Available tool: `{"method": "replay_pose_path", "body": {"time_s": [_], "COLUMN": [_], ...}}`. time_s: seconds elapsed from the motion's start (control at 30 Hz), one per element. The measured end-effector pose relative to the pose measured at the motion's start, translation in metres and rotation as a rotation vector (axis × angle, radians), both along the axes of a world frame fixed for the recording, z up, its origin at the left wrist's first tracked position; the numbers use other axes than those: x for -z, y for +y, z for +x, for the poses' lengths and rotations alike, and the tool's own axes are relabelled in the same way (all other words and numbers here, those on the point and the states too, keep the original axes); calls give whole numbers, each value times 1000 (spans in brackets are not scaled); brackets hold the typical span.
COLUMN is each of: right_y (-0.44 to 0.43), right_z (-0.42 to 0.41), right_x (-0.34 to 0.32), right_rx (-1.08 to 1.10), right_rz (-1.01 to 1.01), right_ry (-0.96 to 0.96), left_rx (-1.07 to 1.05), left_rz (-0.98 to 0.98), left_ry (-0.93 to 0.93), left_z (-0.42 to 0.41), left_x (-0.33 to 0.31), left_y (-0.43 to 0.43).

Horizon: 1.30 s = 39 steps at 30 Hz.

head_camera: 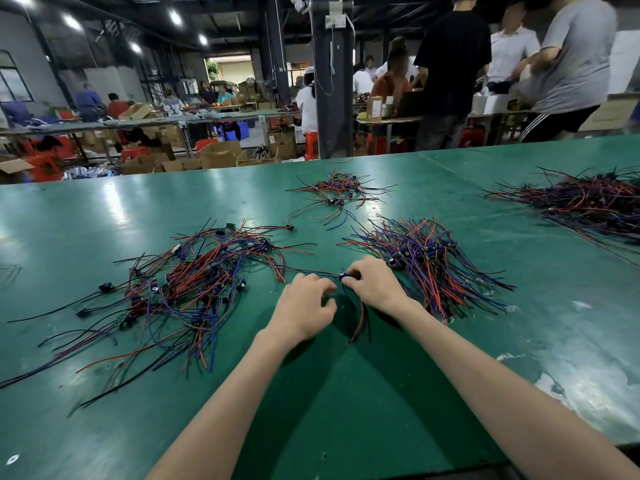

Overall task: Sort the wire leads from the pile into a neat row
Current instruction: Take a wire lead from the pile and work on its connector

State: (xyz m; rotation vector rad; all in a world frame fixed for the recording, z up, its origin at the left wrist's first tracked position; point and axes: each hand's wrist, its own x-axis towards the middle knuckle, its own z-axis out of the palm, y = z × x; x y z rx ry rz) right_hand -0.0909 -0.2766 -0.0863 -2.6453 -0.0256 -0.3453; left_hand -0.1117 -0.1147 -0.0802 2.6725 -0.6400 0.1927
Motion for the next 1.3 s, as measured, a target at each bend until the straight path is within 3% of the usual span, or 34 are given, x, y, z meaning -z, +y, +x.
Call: {"method": "replay_pose_path", "body": {"time_s": [0.23,0.4,0.53,0.63,0.73,0.9,1.1,1.3], "right_y": [-1,3,9,19,29,39,42,43], "right_z": [3,-1,-3,-8,-17,-27,-31,-33], "right_x": [-12,-11,-12,-14,-19,-23,-24,-27], "right_rx": [169,152,83,-9,-116,-241,-254,-219], "right_rz": [584,891,1025,1136,1207,1197,1094,1008], "right_ry": [-15,82,140,207,298,350,373,368], "left_rx": [182,-124,-261,-265,-171,-235,-200,-158], "left_rz": [200,320,250,-61,-581,-1180,-1515,-1651], "left_ry": [-42,-33,-67,-93,34,378,663,766], "left_z": [3,14,17,17,16,16,13,14], "left_x": [14,13,12,8,-2,-9,-19,-22], "left_y": [-8,10,20,13,7,9,11,14]}}
